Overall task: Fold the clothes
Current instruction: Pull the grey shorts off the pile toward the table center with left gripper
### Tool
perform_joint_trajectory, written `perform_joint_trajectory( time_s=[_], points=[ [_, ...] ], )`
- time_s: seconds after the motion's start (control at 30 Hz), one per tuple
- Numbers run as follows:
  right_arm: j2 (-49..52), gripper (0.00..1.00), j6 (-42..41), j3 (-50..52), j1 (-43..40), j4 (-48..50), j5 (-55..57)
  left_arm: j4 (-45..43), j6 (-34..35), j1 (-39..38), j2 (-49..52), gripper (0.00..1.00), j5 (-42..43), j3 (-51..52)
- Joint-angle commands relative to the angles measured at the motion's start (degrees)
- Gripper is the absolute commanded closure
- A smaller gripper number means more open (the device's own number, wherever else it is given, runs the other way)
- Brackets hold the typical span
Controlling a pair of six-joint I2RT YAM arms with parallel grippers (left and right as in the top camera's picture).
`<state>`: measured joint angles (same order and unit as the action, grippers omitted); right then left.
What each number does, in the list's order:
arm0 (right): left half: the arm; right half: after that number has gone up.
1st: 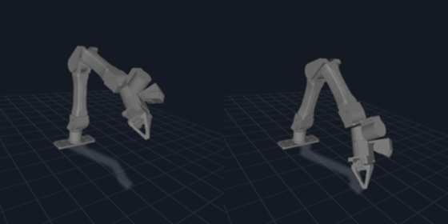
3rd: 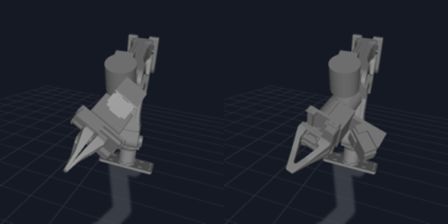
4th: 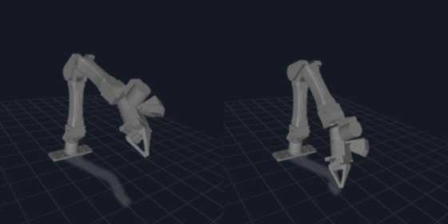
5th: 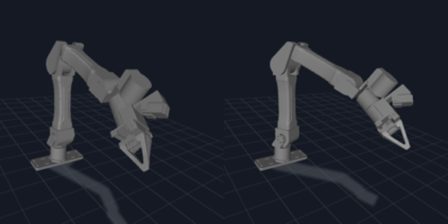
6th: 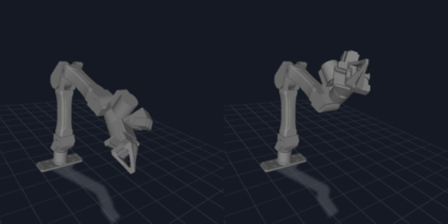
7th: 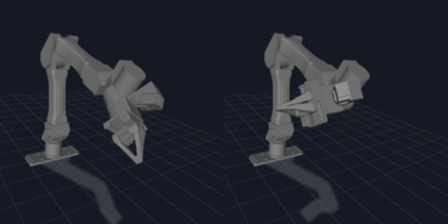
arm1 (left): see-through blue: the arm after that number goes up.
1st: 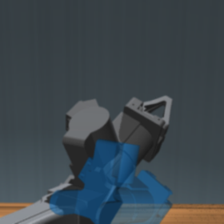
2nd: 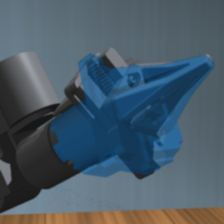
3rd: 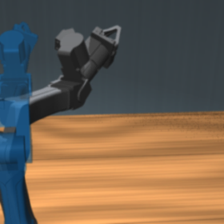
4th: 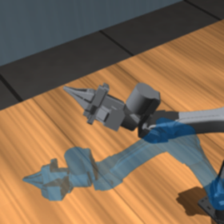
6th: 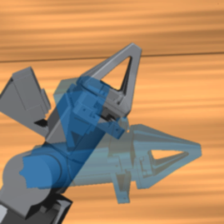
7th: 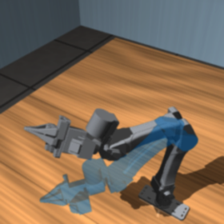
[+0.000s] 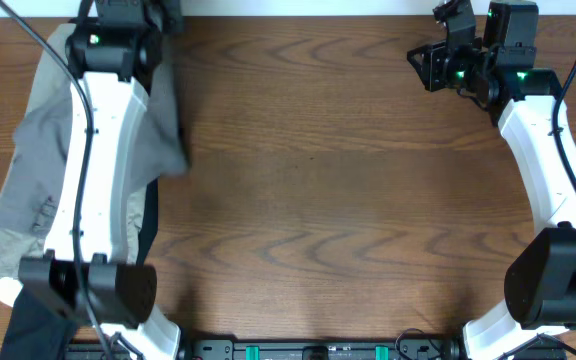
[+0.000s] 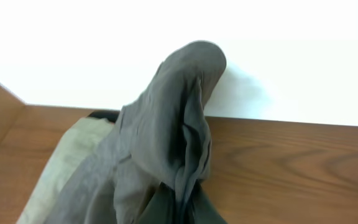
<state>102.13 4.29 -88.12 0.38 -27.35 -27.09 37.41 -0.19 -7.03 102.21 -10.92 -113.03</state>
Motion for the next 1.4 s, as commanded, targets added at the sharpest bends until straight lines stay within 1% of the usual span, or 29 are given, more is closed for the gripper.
perform_joint_trajectory(
  time_s=[0.0,0.17,0.33,0.43,0.5,0.73,0.93,1.03,1.13,1.27,1.37],
  points=[
    [0.11,0.76,-2.75,-1.11,-0.48,0.00,-2.91,0.87,0.28,-4.04,-2.38,0.94,0.37,-0.57],
    [-0.61,0.76,-2.75,-1.11,-2.45,-1.44,-5.51,0.37,0.28,-10.84,-5.84,0.94,0.37,-0.57],
    [-2.86,0.76,-2.75,-1.11,-5.38,-4.72,-6.56,-3.65,0.24,-17.59,-7.63,0.94,1.14,-0.57],
    [-5.35,0.76,-2.75,-1.11,-7.43,-7.61,-6.56,-7.56,0.28,-21.40,-7.98,0.94,3.34,-0.57],
    [-7.19,0.76,-2.75,-1.11,-8.72,-9.25,-6.54,-10.67,0.28,-23.82,-8.00,0.94,6.47,-0.57],
    [-12.46,0.75,-2.73,-1.11,-12.33,-14.08,-5.70,-21.22,0.31,-30.62,-8.00,0.94,13.16,-0.57],
    [-13.51,0.73,-2.71,-1.11,-13.92,-17.33,-5.66,-29.35,0.33,-34.95,-8.02,0.94,15.89,-0.57],
    [-13.51,0.71,-2.49,-1.11,-13.92,-18.64,-3.89,-26.86,0.50,-35.21,-8.15,0.94,15.85,-0.57],
    [-13.51,0.71,-2.47,-1.11,-13.92,-19.47,-1.29,-19.26,0.55,-33.94,-8.15,0.94,13.86,-0.57],
    [-13.51,0.70,-1.88,-1.11,-13.81,-19.82,-0.09,-7.48,4.42,-29.92,-7.74,0.94,6.56,-0.52],
    [-13.09,0.69,-1.90,-1.09,-13.57,-19.85,-0.13,-1.22,5.27,-25.64,-6.95,0.94,6.14,-0.44]
  ],
)
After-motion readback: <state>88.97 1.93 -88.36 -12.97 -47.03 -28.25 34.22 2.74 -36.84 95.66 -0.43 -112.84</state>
